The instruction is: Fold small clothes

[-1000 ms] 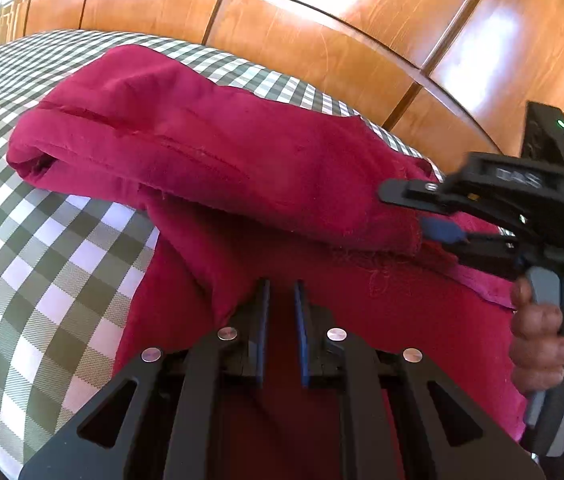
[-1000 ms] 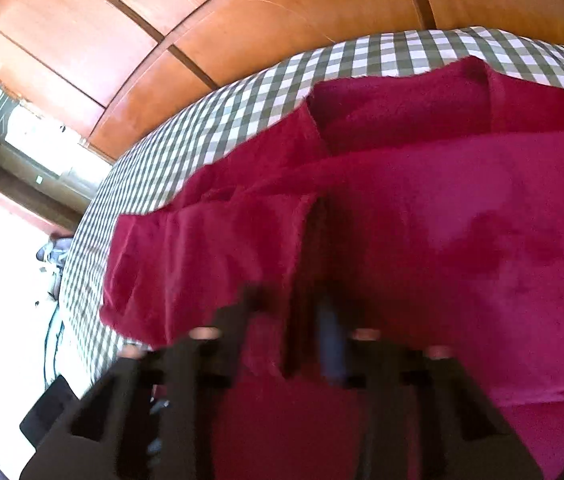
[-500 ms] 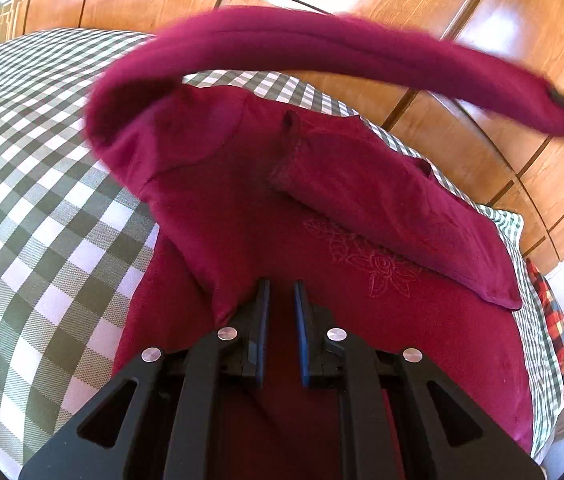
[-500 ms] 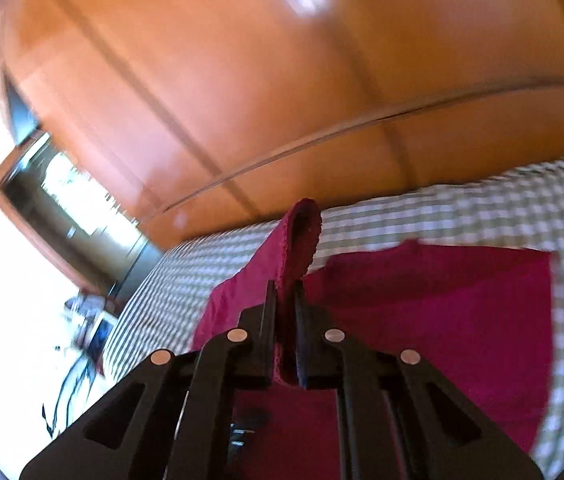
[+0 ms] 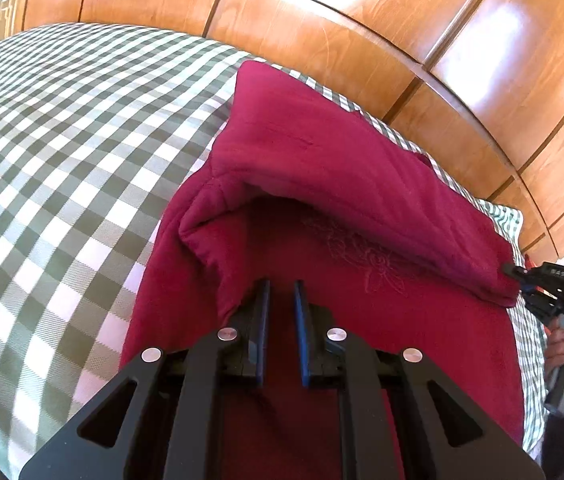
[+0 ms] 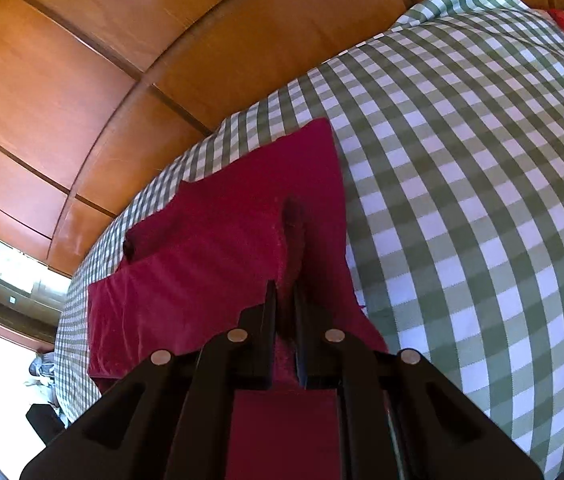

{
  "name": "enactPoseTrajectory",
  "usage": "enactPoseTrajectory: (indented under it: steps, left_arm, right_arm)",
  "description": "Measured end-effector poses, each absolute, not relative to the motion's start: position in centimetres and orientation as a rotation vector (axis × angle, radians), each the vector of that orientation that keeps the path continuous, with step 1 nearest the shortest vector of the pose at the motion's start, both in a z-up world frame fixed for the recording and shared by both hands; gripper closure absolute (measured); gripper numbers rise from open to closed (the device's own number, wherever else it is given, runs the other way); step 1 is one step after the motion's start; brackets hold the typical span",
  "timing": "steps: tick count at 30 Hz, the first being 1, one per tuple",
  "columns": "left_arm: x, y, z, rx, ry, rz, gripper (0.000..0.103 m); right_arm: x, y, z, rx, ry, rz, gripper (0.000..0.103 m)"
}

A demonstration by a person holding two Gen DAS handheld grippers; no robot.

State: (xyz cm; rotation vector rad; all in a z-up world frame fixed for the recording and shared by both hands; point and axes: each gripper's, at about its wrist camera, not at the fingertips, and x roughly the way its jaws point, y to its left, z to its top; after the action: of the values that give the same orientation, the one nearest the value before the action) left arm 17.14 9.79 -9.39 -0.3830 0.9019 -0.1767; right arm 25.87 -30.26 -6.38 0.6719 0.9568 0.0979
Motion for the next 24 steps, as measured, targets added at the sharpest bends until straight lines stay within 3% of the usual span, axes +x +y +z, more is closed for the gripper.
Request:
enactPoseTrajectory:
  steps: [7, 10, 13, 15, 16, 24]
  left_arm:
    - [16.6, 9.5, -4.7, -0.31, 0.79, -0.212, 0.092]
    - [18.4, 8.8, -4.9, -0.251, 0.828, -0.166, 0.092]
    - [19.9, 8.9, -7.3, -0.219, 0.956, -0.107, 0.092]
    - [19.4, 9.1, -7.1, -0.216, 0.942, -0.114, 0.092]
    - [19.0, 9.4, -6.5, -0.225, 0.915, -0.126, 0.092]
    - [22.7, 9.9, -1.8, -0.335, 0.796, -0.166, 0.092]
  right_arm:
    - [25.8, -30.8, -5.8, 0.658, 0.974, 0.106, 0.096]
    - [26.0, -30.7, -6.8, 0.665, 0.987, 0.104, 0.095]
    - [25.5, -30.7, -6.5, 0.638, 0.987, 0.098, 0.086]
    - [24.7, -30.4, -5.0, 0.552, 0.97, 0.07, 0.065]
    - [24.2, -30.3, -4.1, 0.514, 0.945, 0.045, 0.048]
    - [24.8, -24.5, -0.5, 0.346, 0.843, 0.119, 0.047]
